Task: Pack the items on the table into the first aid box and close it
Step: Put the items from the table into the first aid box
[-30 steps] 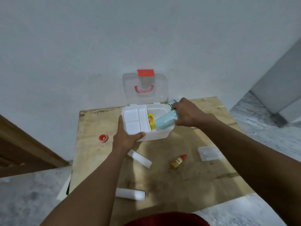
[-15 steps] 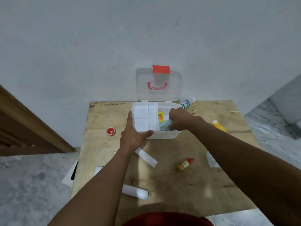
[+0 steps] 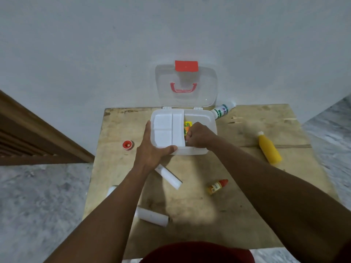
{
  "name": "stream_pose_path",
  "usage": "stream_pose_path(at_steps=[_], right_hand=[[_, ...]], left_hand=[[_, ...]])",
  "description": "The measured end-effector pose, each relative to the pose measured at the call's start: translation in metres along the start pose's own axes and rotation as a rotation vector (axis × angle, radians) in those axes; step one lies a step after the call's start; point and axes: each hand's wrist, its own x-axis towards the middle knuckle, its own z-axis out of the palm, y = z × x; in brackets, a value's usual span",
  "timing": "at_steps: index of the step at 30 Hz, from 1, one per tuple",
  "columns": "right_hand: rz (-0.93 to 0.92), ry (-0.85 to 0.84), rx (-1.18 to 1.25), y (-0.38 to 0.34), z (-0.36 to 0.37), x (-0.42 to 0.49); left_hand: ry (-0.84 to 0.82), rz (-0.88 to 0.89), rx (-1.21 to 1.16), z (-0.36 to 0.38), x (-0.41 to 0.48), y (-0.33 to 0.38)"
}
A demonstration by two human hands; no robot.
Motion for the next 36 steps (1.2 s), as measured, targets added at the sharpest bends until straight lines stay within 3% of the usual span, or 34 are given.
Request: stream_pose_path(at_steps=[10, 19, 29, 36], right_hand=[[0.089, 0.152, 0.026, -0.002, 0.009, 0.003], [0.011, 0.130, 0.023, -0.007, 0.004, -0.012], [-0.035, 0.464, 0.050, 0.004, 0.010, -0.071], [0.023, 0.581, 0.009, 0.034, 0.019, -0.118]], left_hand=[[0.008, 0.012, -0.004, 0.002, -0.001, 0.002], [-0.013, -0.052, 0.057, -0.001, -0.001, 0.001], [-0.055, -0.066, 0.148, -0.005, -0.002, 0.001], [-0.071, -0.053, 0.188, -0.005, -0.009, 0.006]])
